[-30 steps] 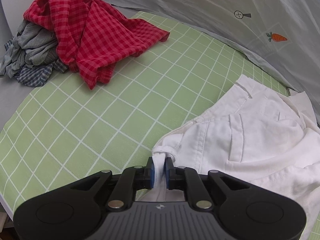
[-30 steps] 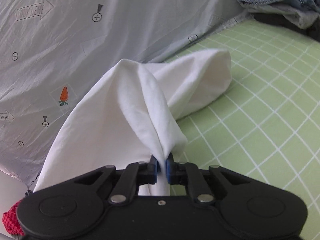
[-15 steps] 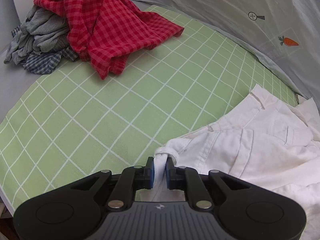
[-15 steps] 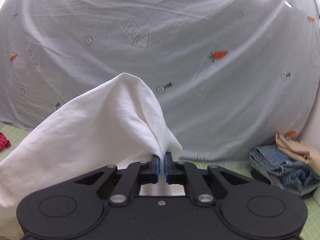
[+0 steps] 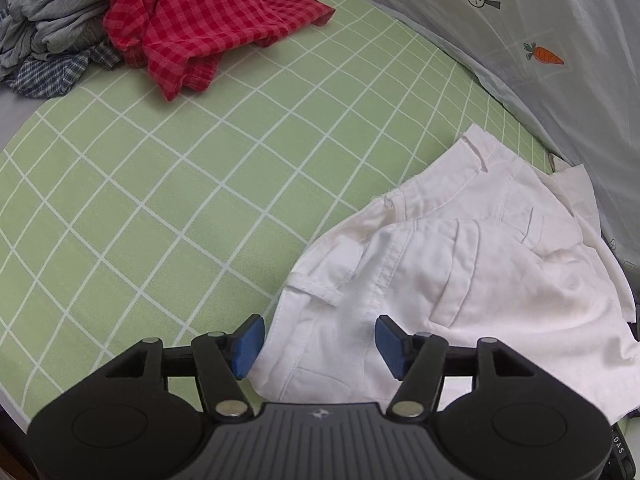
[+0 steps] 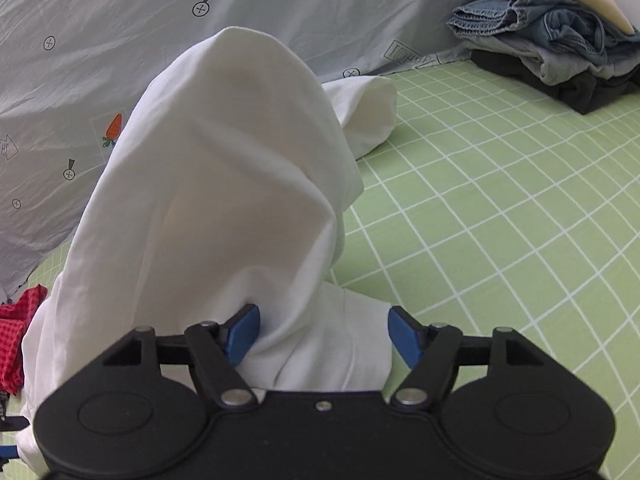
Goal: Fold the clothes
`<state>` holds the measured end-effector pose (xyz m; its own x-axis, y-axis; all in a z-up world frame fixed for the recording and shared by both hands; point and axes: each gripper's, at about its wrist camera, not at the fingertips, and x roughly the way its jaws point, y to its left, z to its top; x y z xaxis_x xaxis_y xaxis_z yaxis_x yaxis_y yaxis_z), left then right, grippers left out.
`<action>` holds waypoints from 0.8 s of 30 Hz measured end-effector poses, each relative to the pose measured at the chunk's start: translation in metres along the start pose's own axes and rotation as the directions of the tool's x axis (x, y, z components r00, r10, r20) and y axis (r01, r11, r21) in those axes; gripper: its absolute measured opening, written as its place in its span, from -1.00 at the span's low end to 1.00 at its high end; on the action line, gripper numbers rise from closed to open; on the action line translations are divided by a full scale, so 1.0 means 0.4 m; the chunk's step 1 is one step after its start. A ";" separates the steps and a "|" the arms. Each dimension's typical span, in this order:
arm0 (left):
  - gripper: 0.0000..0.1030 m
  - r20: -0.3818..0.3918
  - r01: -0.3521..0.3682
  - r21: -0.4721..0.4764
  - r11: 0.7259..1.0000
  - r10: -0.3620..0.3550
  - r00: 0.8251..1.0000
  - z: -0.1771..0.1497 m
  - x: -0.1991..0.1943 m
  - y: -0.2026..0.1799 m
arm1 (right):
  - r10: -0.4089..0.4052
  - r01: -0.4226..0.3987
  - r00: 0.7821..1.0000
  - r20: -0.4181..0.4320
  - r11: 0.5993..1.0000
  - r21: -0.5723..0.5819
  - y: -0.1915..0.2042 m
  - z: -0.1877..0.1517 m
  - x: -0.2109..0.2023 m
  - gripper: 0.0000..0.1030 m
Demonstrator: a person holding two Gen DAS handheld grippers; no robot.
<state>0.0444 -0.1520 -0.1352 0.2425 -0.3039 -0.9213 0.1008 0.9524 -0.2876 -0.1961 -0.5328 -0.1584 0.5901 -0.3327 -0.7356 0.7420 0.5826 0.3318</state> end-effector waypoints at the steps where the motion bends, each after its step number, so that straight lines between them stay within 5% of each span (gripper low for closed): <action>1: 0.23 -0.005 -0.012 0.011 1.000 0.012 1.000 -0.001 0.007 -0.006 | 0.011 -0.011 1.000 -0.014 1.000 0.021 -0.001 -0.005 0.012 0.38; 10: 0.31 -0.026 -0.070 0.070 0.995 0.072 0.997 0.013 0.043 -0.006 | 0.036 -0.039 0.997 -0.069 0.999 -0.038 0.103 -0.013 0.076 0.34; 15: 0.43 0.023 -0.118 0.123 0.985 0.116 0.993 0.026 0.027 0.033 | 0.031 -0.048 0.996 -0.088 0.979 -0.200 0.244 -0.021 0.128 0.34; 19: 0.46 0.043 -0.155 0.046 0.987 0.153 0.987 0.050 0.007 0.113 | 0.092 -0.121 0.989 -0.118 0.956 -0.266 0.368 -0.021 0.178 0.34; 24: 0.46 0.104 -0.288 -0.027 0.957 0.289 0.952 0.086 -0.041 0.199 | 0.163 -0.216 0.972 -0.169 0.903 -0.371 0.538 -0.046 0.227 0.34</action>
<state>0.0817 -0.0721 -0.1341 0.3606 -0.0162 -0.9326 0.0002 0.9999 -0.0173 0.0113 -0.4239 -0.1647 0.6411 -0.1027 -0.7606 0.4240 0.8735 0.2394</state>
